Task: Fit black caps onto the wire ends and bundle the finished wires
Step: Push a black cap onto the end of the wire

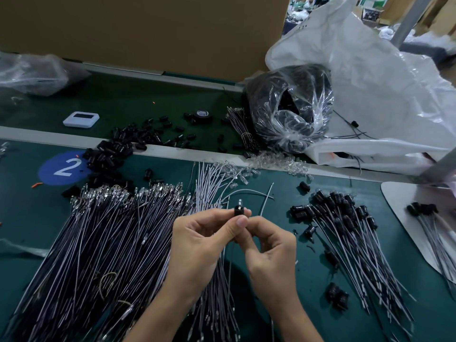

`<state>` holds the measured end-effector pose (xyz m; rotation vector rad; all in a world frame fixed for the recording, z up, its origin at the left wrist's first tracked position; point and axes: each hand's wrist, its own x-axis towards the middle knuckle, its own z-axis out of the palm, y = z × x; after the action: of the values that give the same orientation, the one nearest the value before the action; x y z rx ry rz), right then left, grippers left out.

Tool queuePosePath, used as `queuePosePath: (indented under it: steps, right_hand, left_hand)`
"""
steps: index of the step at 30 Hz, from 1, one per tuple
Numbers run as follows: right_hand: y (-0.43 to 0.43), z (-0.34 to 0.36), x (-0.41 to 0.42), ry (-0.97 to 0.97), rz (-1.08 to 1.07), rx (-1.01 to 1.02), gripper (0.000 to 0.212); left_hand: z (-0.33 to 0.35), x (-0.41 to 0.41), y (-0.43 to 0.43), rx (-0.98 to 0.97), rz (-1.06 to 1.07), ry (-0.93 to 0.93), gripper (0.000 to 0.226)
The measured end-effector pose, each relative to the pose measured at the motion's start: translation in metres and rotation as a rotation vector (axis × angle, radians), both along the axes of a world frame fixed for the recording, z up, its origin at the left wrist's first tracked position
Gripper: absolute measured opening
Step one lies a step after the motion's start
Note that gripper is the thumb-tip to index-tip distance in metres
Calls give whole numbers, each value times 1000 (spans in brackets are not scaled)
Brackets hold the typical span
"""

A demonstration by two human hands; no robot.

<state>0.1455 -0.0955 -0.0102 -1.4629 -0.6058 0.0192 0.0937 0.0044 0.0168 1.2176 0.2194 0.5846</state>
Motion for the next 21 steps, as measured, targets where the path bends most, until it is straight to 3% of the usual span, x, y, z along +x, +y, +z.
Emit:
queuePosePath:
  steps: [17,21]
  right_hand:
    - [0,7,2,73,120,-42,20]
    - [-1,9,3,68,84,-1,18]
  left_hand:
    - [5,-2,3,-87,66,-35,26]
    - [4,-1,2,36,21,-5,21]
